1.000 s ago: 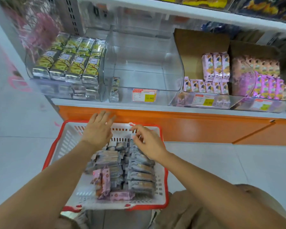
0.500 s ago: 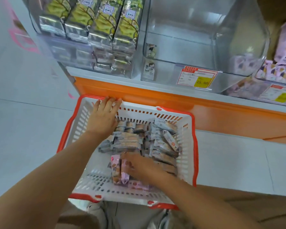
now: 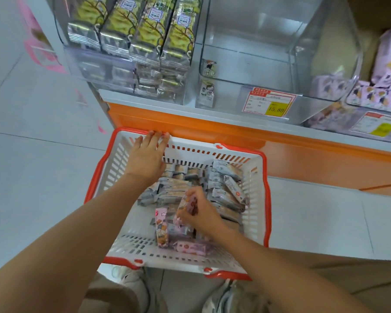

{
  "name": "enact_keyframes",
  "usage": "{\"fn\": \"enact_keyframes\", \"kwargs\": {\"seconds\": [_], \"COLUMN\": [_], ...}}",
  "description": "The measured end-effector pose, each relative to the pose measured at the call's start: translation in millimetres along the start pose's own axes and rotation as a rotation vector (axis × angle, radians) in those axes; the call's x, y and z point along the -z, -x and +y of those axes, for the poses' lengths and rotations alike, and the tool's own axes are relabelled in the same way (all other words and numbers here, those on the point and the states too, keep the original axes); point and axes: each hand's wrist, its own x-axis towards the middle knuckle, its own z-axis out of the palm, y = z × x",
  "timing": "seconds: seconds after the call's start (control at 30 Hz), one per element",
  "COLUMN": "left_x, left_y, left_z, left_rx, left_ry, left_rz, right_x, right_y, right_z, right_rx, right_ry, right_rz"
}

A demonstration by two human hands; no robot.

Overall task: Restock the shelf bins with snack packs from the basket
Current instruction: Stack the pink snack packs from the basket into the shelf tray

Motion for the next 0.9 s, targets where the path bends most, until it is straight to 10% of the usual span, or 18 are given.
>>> {"fn": "enact_keyframes", "kwargs": {"seconds": [0.9], "left_x": [197], "left_y": [-1], "left_z": [182], "left_rx": [-0.533], "left_ry": [0.102], "left_rz": [0.677], "right_x": [264], "right_y": [149], "right_z": [-64], "right_rx": [0.48], "right_ry": [-0.429], "right_rz": [0.698]}}
